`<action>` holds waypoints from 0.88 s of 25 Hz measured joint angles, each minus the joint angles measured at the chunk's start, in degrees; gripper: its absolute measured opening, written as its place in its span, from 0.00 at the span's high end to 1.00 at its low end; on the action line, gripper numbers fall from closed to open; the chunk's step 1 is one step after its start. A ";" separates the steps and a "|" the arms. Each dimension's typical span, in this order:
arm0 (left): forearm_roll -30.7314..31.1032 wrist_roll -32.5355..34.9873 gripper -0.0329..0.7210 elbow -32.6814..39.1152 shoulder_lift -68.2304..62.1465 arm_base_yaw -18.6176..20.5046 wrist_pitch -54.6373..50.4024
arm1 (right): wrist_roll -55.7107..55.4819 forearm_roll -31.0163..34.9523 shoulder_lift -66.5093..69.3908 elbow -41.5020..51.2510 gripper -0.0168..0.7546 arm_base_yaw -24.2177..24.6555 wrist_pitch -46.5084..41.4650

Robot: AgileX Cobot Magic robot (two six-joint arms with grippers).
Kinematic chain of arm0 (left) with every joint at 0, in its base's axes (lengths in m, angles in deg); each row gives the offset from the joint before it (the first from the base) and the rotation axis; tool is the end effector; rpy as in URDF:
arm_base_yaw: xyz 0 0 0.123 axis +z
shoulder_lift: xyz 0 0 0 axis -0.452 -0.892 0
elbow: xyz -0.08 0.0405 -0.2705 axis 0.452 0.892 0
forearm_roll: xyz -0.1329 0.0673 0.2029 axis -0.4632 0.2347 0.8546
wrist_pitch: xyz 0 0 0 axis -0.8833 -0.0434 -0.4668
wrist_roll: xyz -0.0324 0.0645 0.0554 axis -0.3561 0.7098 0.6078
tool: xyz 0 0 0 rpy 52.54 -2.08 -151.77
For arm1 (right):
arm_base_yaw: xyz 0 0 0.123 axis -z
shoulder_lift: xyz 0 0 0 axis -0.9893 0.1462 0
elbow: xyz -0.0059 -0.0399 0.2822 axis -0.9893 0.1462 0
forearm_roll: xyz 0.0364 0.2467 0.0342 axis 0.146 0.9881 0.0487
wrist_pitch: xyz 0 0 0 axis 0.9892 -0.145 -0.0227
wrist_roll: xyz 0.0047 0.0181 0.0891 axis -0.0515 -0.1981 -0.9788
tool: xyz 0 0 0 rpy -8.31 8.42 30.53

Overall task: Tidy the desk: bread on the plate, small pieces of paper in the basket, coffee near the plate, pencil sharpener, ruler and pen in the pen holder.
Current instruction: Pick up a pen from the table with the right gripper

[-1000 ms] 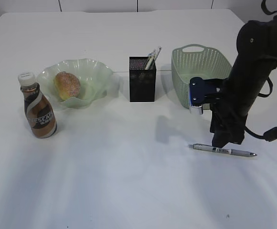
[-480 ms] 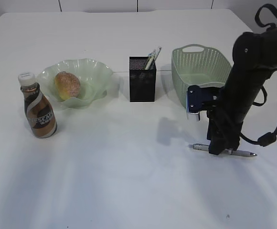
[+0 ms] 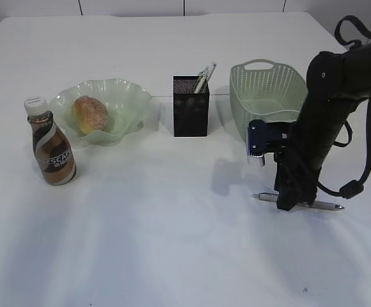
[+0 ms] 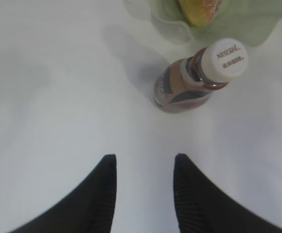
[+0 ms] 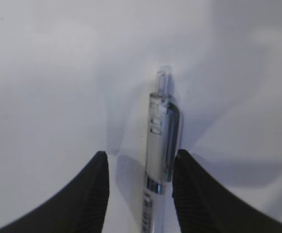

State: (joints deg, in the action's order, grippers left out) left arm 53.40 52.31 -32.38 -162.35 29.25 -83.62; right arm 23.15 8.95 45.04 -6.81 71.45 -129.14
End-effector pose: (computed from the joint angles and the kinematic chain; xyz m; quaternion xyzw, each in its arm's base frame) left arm 0.2996 -0.0008 0.3136 -0.0489 0.9626 -0.0777 0.2549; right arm 0.3819 0.0816 0.1334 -0.6272 0.7755 0.0575 0.0448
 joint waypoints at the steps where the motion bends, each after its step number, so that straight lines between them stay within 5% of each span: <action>1: 0.00 0.00 0.59 0.00 0.00 0.00 0.00 | 0.00 0.00 0.00 -0.35 0.52 0.00 0.00; 22: 0.00 0.10 0.59 0.00 0.00 0.00 0.04 | 0.00 1.92 1.23 -1.43 0.52 0.00 1.54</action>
State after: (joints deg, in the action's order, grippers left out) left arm 53.40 52.41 -32.38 -162.35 29.25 -83.59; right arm 23.15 10.87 46.27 -8.24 71.45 -127.60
